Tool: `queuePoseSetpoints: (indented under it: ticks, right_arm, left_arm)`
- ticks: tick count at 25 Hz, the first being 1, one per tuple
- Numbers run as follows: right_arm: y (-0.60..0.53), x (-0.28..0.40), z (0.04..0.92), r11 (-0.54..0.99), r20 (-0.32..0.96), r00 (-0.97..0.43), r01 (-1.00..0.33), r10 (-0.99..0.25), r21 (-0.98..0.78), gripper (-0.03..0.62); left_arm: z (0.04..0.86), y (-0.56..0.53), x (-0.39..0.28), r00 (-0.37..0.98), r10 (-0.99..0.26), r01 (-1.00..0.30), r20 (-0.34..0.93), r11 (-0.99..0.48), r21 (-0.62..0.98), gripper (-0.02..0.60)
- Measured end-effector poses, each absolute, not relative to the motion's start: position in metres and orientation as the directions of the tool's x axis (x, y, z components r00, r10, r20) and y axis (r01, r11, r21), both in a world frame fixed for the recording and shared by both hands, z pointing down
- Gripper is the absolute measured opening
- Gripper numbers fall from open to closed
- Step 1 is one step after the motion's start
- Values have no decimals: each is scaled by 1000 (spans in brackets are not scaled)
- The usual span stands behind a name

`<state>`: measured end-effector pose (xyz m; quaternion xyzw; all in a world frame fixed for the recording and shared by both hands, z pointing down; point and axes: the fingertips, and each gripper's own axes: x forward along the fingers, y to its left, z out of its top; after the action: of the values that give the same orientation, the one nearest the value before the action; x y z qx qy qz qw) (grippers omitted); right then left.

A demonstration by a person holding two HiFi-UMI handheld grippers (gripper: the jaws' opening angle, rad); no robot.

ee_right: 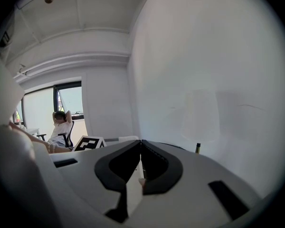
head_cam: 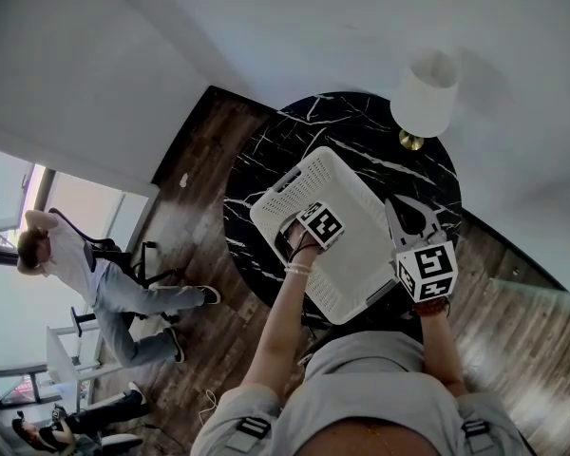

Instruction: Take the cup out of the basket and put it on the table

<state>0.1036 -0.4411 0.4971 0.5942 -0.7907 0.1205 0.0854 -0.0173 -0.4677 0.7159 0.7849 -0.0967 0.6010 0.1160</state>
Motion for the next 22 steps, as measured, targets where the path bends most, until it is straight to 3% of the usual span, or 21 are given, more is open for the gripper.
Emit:
queuePoseSetpoints:
  ticks: [6, 22]
  right_arm:
    - [-440, 102, 494, 266, 277, -279, -960, -919, -85, 9]
    - [-429, 110, 488, 247, 261, -261, -965, -929, -86, 9]
  left_arm:
    - [714, -466, -16, 276, -9, -301, 961, -950, 77, 50]
    - [703, -458, -9, 332, -31, -365, 943, -926, 98, 32]
